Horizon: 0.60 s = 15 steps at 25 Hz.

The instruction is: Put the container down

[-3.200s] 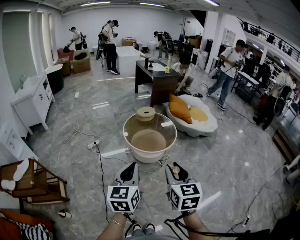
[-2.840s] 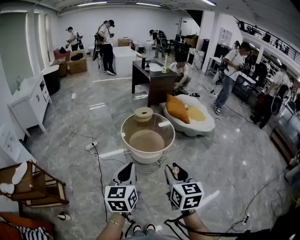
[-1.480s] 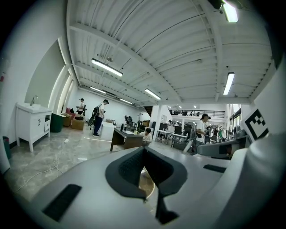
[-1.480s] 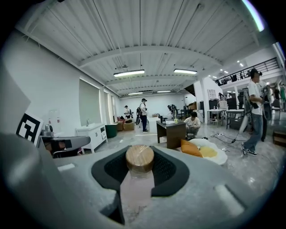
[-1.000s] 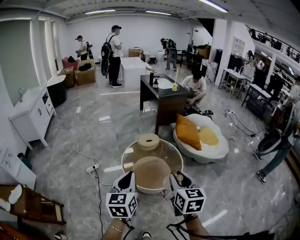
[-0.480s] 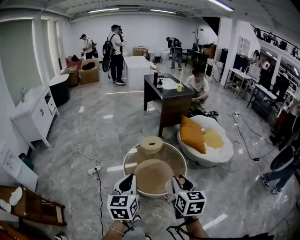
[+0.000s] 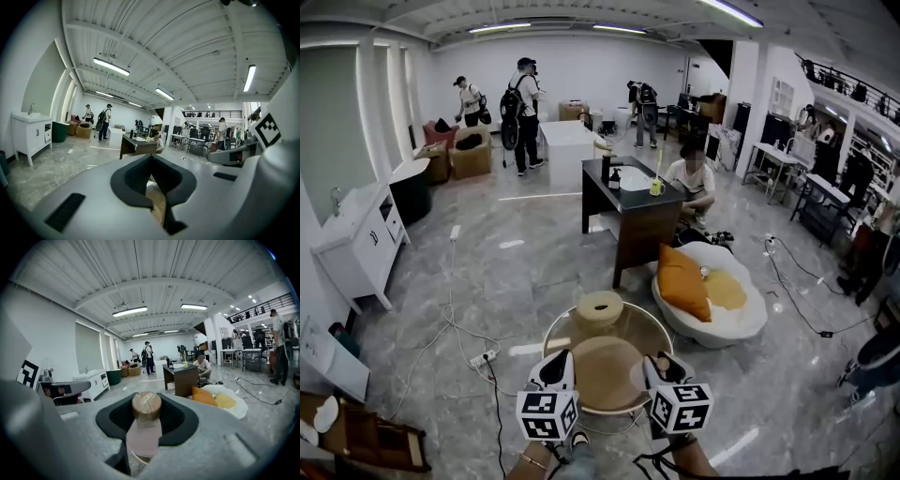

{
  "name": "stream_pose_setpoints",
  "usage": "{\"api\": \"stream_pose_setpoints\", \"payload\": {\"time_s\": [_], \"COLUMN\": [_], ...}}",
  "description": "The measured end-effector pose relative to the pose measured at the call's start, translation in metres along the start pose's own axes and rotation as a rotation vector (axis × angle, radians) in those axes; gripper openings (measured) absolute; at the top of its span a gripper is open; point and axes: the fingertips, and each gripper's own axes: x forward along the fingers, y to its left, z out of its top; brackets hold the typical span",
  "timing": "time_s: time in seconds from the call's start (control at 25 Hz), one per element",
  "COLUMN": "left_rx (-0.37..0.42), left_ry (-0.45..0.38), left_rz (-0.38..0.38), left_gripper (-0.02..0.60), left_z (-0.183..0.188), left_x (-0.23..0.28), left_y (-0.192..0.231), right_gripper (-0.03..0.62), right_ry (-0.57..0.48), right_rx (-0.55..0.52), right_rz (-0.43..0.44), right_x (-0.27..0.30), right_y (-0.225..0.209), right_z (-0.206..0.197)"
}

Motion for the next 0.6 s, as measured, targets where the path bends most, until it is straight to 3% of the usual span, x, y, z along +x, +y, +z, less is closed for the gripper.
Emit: {"api": "stream_pose_setpoints", "payload": {"time_s": [0.6], "left_rx": [0.013], "left_ry": [0.000], "left_rz": [-0.011], "left_gripper": [-0.003], "left_z": [0.045], "left_x": [0.120], "left_y": [0.069], "right_gripper": [0.124], "right_ry": [-0.008], "right_rx": [-0.001], "right_rz": [-0.010], "right_x": [0.128], "right_y": [-0.017], "right_z": [0.058]}}
